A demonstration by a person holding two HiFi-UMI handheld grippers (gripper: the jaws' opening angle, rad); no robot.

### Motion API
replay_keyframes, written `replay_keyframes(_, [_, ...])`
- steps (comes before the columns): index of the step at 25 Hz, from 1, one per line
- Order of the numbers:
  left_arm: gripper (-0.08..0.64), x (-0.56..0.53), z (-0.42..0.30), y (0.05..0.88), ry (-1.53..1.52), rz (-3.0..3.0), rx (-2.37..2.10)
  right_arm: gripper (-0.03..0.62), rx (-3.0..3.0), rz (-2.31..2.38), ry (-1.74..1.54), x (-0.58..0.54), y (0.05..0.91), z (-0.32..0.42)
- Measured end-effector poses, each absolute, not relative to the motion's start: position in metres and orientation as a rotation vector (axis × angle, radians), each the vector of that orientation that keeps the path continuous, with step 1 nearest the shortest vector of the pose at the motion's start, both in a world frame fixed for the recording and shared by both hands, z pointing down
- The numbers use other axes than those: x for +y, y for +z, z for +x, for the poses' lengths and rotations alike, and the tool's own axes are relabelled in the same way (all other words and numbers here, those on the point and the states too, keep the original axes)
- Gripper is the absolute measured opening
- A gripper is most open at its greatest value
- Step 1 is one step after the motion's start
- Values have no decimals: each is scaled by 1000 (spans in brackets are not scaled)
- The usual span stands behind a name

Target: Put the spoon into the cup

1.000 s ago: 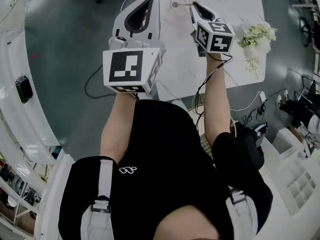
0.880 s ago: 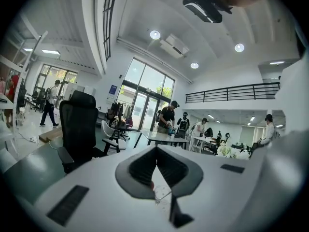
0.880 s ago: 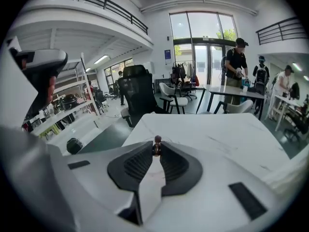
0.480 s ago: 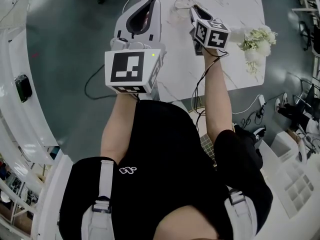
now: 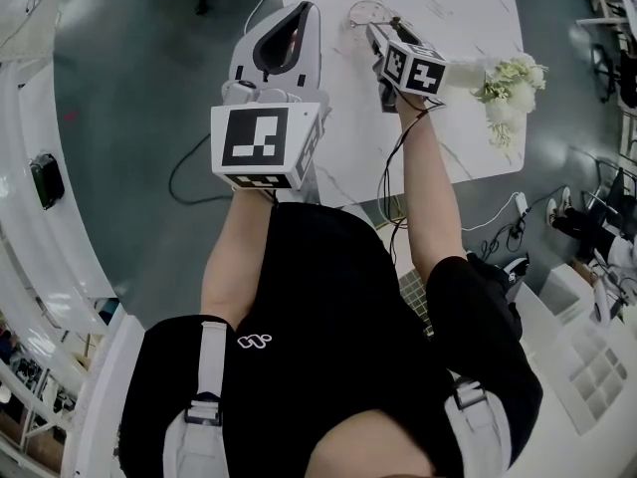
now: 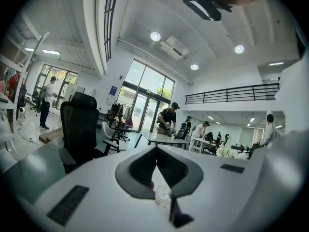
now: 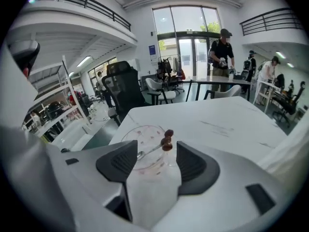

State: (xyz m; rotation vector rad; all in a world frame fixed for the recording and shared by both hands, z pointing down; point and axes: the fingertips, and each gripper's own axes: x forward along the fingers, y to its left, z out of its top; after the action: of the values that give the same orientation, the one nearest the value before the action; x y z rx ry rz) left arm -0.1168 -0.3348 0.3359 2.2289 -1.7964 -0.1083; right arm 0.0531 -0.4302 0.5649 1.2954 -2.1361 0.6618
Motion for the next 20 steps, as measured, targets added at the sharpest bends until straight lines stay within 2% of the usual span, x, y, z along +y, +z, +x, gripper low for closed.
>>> replay_keyframes(5, [15,-336,-121,337,-119,2238,-1781,259,-2229,1619,626,-430,503,78])
replay_keyframes(8, [17,-340,-117,333,-130,2262,-1762,164,-2418,1734,545,-423,429,78])
replay_keyframes(15, [16,-337,-87,316,-162,2350,-1702,14,-2680,1859,132,-383,288,79])
replay_keyframes(20, [16,-335,-74,295,-196,2405,-1708,8,-2732,1873,-20,-356,241,82])
